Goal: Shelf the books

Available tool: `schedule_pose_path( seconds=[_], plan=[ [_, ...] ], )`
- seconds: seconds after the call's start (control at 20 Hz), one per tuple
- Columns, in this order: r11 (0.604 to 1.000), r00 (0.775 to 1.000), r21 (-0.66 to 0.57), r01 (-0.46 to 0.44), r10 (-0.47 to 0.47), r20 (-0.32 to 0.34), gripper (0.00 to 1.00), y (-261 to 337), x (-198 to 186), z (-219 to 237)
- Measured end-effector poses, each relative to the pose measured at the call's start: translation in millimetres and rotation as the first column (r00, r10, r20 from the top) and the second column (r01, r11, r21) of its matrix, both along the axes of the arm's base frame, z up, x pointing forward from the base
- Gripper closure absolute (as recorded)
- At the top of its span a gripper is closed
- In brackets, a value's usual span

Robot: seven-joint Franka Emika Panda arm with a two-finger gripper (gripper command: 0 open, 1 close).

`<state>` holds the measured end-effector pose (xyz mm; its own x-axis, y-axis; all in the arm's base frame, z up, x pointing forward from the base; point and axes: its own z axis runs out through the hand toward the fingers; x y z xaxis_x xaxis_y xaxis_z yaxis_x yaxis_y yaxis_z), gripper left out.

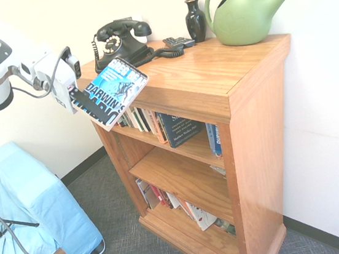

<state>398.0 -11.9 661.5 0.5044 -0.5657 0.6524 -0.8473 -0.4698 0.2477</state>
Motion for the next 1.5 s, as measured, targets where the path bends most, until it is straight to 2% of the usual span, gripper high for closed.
schedule_pose_path(
  seconds=[0.15,0.4,0.6,1.1,1.5],
  plan=[
    [0.997,0.999,0.073,-0.029,0.027,0.028,1.0,3.9,-21.5,-43.4],
    [0.987,0.998,0.151,-0.06,0.055,0.039,1.0,-0.6,-49.5,-137.7],
    [0.974,0.993,0.206,-0.09,0.073,0.089,1.0,-12.3,-57.2,-174.4],
    [0.947,0.981,0.28,-0.157,0.116,0.156,1.0,-36.0,-7.9,-215.7],
    [0.944,0.974,0.264,-0.2,0.162,0.156,1.0,-41.5,39.2,-235.4]
  ],
)
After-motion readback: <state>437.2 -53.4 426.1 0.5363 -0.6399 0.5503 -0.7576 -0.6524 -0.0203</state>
